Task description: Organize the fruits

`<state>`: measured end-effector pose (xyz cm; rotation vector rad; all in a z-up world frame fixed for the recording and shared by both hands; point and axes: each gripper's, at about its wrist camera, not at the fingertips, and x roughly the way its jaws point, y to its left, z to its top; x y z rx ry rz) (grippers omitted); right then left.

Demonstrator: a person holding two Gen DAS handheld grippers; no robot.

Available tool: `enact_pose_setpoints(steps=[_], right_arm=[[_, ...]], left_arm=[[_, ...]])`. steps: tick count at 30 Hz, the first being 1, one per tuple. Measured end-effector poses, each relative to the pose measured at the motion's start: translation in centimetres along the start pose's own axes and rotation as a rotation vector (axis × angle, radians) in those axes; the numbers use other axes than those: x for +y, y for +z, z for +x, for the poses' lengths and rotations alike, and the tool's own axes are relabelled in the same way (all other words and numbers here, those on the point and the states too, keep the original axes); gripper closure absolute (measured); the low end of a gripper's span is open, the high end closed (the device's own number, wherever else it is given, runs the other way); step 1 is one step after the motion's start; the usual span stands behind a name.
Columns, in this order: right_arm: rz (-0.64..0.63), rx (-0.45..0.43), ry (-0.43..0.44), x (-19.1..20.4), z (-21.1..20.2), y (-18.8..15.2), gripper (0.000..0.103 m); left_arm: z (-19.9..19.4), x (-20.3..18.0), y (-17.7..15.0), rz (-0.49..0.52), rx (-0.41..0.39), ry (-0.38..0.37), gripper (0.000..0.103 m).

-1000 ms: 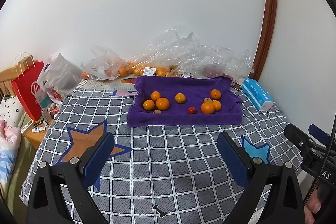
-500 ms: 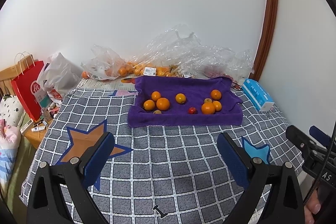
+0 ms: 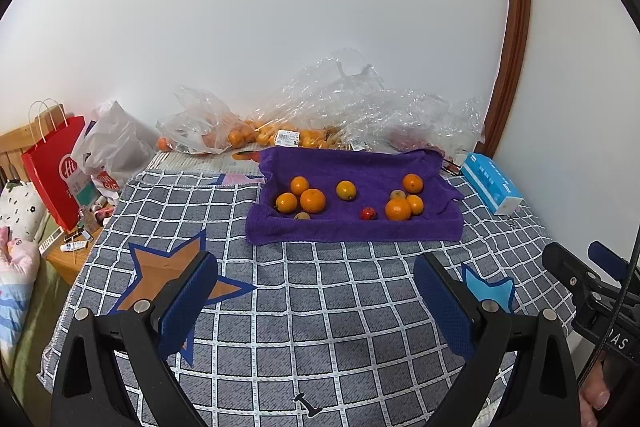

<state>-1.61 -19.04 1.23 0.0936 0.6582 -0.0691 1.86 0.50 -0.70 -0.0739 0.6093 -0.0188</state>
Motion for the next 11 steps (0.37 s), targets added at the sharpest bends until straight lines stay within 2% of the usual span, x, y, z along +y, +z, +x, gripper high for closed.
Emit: enact_pose_setpoints(steps=[11], right_arm=[[-0.004, 0.001, 0.005, 0.2, 0.07, 0.01, 0.003]], left_arm=[[0.06, 0.19, 0.2, 0.0, 0.0, -0.004, 0.004]])
